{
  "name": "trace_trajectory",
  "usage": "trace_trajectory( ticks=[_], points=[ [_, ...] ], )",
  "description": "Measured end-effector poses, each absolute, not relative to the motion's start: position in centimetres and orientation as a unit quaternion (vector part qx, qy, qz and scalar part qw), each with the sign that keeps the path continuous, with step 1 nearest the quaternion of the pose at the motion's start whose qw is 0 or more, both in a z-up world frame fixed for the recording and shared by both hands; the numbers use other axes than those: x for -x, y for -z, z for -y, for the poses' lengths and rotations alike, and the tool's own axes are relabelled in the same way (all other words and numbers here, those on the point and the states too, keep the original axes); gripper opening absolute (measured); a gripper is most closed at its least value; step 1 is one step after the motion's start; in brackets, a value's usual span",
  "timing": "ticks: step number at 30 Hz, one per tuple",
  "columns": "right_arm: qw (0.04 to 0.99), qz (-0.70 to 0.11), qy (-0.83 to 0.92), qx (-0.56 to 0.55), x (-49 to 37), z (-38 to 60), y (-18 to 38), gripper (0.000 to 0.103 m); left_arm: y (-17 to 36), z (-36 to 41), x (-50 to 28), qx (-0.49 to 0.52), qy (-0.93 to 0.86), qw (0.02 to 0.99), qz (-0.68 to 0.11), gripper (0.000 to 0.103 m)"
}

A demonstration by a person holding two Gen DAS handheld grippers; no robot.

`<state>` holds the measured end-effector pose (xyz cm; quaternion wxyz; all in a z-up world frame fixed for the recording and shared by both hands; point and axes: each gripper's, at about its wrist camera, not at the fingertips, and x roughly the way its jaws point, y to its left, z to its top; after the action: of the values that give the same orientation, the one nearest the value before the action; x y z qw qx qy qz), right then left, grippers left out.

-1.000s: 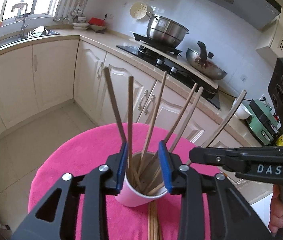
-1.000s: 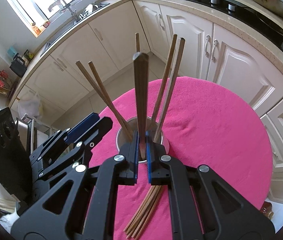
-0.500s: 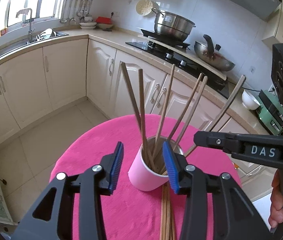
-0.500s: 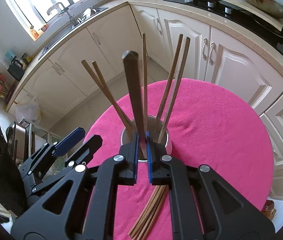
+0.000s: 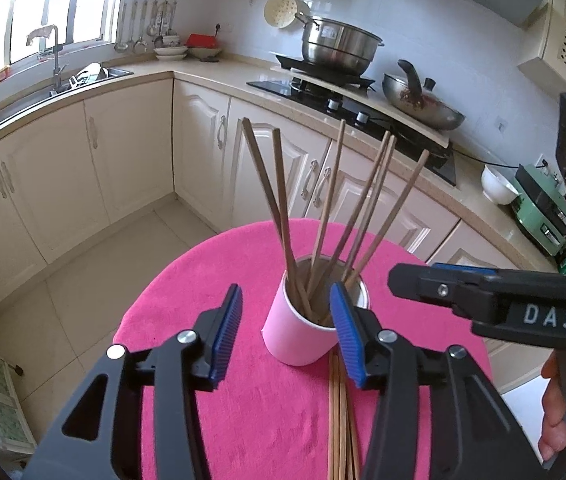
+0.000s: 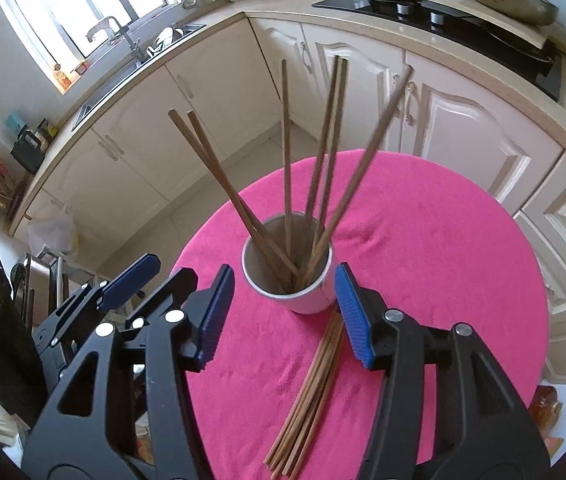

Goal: Organize utensils
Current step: 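Pull both open tools back and lower them toward the chopstick pile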

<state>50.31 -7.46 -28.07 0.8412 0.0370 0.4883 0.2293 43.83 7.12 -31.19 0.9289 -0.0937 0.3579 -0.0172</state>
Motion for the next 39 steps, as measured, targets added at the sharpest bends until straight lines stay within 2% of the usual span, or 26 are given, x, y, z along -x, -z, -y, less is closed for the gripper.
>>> trace_trajectory(
  ticks=[8,16,24,28,39],
  points=[
    [0.836,-0.507,-0.202,-0.055,-48.6,10.1,30.0,0.052,32.8,-5.9,-43.5,0.094,0.03,0.914,-0.394,0.046],
    [0.814,-0.555,-0.16,-0.064,-46.4,12.8,35.5,0.052,39.5,-3.7,-43.3,0.099,0.061,0.842,-0.527,0.046],
    [0.795,-0.588,-0.138,-0.067,-44.9,14.1,39.5,0.052,44.8,-0.4,-43.7,0.065,0.083,0.788,-0.606,0.046],
    [0.79,-0.595,-0.134,-0.069,-44.6,14.7,40.0,0.052,46.6,0.8,-43.9,0.034,0.077,0.779,-0.621,0.046],
    [0.779,-0.607,-0.144,-0.071,-44.4,15.0,41.0,0.052,46.9,-0.1,-44.5,0.039,0.057,0.775,-0.628,0.046]
  ],
)
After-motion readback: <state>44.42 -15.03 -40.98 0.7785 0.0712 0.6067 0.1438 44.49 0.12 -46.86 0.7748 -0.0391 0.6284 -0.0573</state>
